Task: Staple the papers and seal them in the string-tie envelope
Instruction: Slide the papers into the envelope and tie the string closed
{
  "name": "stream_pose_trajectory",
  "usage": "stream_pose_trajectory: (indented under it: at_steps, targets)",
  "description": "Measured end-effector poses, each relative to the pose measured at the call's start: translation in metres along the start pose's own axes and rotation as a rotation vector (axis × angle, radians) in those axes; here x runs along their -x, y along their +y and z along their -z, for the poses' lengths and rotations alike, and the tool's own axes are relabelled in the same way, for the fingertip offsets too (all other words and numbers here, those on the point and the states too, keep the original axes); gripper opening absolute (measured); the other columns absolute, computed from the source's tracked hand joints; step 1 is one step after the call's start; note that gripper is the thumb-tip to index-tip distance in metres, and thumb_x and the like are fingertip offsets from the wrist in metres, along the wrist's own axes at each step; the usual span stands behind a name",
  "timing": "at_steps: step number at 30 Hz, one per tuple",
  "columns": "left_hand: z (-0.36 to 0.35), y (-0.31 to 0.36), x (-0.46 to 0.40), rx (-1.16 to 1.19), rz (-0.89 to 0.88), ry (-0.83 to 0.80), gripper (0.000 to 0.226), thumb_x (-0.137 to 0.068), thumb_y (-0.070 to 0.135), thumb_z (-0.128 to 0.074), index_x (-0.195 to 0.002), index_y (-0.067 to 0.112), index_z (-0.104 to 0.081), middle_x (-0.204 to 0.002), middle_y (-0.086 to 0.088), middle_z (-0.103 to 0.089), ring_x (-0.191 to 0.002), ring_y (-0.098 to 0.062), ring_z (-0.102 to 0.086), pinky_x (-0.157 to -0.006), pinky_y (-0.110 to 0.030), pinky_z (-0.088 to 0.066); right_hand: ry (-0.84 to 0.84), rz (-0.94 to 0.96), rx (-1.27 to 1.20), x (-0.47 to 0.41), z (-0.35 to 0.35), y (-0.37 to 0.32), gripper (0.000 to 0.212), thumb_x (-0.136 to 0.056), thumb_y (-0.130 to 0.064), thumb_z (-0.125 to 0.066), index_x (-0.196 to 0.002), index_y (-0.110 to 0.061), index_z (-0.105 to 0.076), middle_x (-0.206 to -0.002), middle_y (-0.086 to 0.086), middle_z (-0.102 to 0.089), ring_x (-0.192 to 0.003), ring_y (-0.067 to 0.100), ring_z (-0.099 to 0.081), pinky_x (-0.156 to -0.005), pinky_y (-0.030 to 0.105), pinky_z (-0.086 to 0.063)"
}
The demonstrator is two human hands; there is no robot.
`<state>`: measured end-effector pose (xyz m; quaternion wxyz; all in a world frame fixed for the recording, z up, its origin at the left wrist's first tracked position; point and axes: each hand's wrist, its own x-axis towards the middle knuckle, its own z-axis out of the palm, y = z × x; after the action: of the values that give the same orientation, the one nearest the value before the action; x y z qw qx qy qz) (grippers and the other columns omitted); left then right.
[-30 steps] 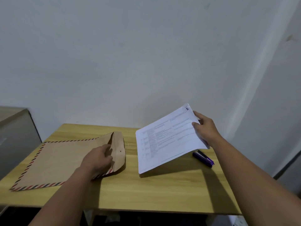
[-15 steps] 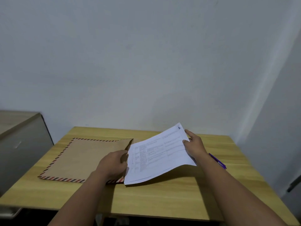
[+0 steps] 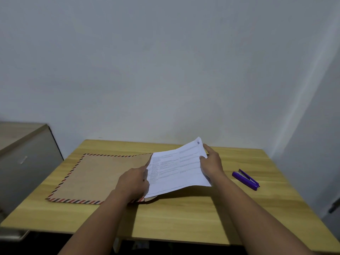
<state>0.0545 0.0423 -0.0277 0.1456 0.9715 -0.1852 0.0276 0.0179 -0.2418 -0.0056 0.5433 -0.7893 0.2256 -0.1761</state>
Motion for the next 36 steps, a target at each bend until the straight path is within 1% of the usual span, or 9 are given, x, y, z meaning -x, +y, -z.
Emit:
stream_pose_trajectory:
  at_steps: [4, 9, 13, 18, 21, 23, 27, 31, 36]
  targets:
    - [-0.005, 0.004, -0.005, -0.027, 0.047, -0.018, 0.012, -0.074, 0.028, -0.051, -0.086, 0.027, -0.047, -0.076, 0.006, -0.058, -0.07, -0.017, -0.056, -0.056, -0.03, -0.047, 0.014, 0.043, 0.017, 0.015, -0.024, -0.007, 0.061, -0.103, -0.005, -0.045, -0.158, -0.032, -0.044, -0.15, -0.003, -0.058, -0.124, 0.024, -0.062, -0.095, 0.035, -0.055]
    - [-0.01, 0.015, -0.007, -0.026, 0.02, 0.029, 0.009, -0.08, 0.026, -0.05, -0.088, 0.027, -0.046, -0.08, 0.006, -0.059, -0.072, -0.018, -0.056, -0.056, -0.031, -0.043, 0.006, 0.086, 0.108, 0.036, -0.06, -0.009, 0.064, -0.102, -0.012, -0.041, -0.16, -0.04, -0.037, -0.148, -0.007, -0.06, -0.122, 0.022, -0.061, -0.097, 0.04, -0.055]
    - [-0.017, 0.018, -0.008, -0.026, 0.009, 0.056, 0.01, -0.082, 0.022, -0.047, -0.091, 0.026, -0.049, -0.079, 0.005, -0.06, -0.07, -0.02, -0.057, -0.059, -0.033, -0.05, -0.095, 0.084, 0.162, 0.05, -0.086, -0.003, 0.065, -0.105, -0.014, -0.042, -0.163, -0.039, -0.028, -0.146, -0.001, -0.06, -0.115, 0.024, -0.062, -0.097, 0.041, -0.054]
    - [-0.015, 0.012, -0.011, 0.014, 0.026, 0.11, 0.031, -0.077, 0.016, -0.045, -0.105, 0.026, -0.055, -0.081, 0.004, -0.067, -0.07, -0.023, -0.061, -0.059, -0.033, -0.052, -0.119, 0.113, 0.151, 0.05, -0.086, 0.019, 0.066, -0.093, -0.018, -0.038, -0.153, -0.046, -0.039, -0.112, -0.011, -0.071, -0.09, 0.016, -0.064, -0.081, 0.04, -0.059]
    - [-0.013, 0.012, -0.014, 0.033, 0.032, 0.117, 0.04, -0.079, 0.016, -0.048, -0.117, 0.025, -0.057, -0.087, 0.003, -0.07, -0.075, -0.023, -0.063, -0.059, -0.031, -0.05, -0.093, 0.178, 0.156, 0.049, -0.079, 0.025, 0.059, -0.093, -0.01, -0.041, -0.141, -0.04, -0.055, -0.076, -0.019, -0.053, -0.072, 0.011, -0.051, -0.061, 0.03, -0.046]
    - [-0.013, 0.013, -0.014, 0.026, 0.031, 0.121, 0.044, -0.082, 0.017, -0.05, -0.125, 0.025, -0.057, -0.095, 0.001, -0.071, -0.082, -0.026, -0.064, -0.061, -0.032, -0.046, -0.085, 0.194, 0.168, 0.049, -0.078, 0.026, 0.055, -0.094, -0.009, -0.042, -0.14, -0.036, -0.058, -0.07, -0.018, -0.043, -0.071, 0.011, -0.044, -0.057, 0.027, -0.039]
    - [-0.012, 0.019, -0.013, 0.022, -0.001, 0.139, 0.046, -0.083, 0.017, -0.048, -0.128, 0.025, -0.056, -0.096, -0.003, -0.072, -0.084, -0.031, -0.065, -0.066, -0.036, -0.053, -0.136, 0.162, 0.164, 0.051, -0.09, 0.021, 0.052, -0.095, -0.009, -0.044, -0.14, -0.032, -0.058, -0.071, -0.012, -0.048, -0.069, 0.012, -0.047, -0.062, 0.034, -0.042]
    - [-0.011, 0.024, -0.013, 0.027, -0.027, 0.146, 0.049, -0.083, 0.018, -0.048, -0.131, 0.026, -0.055, -0.097, -0.004, -0.073, -0.085, -0.033, -0.065, -0.064, -0.035, -0.05, -0.255, 0.145, 0.154, 0.057, -0.106, 0.015, 0.065, -0.093, -0.013, -0.048, -0.153, -0.038, -0.047, -0.094, -0.009, -0.069, -0.088, 0.019, -0.064, -0.082, 0.04, -0.057]
    - [-0.007, 0.025, -0.012, 0.041, -0.044, 0.146, 0.043, -0.088, 0.023, -0.047, -0.13, 0.027, -0.055, -0.099, -0.003, -0.073, -0.084, -0.031, -0.066, -0.061, -0.034, -0.047, -0.329, 0.15, 0.133, 0.057, -0.112, 0.01, 0.059, -0.093, -0.007, -0.054, -0.143, -0.037, -0.059, -0.076, 0.0, -0.069, -0.074, 0.02, -0.064, -0.078, 0.04, -0.058]
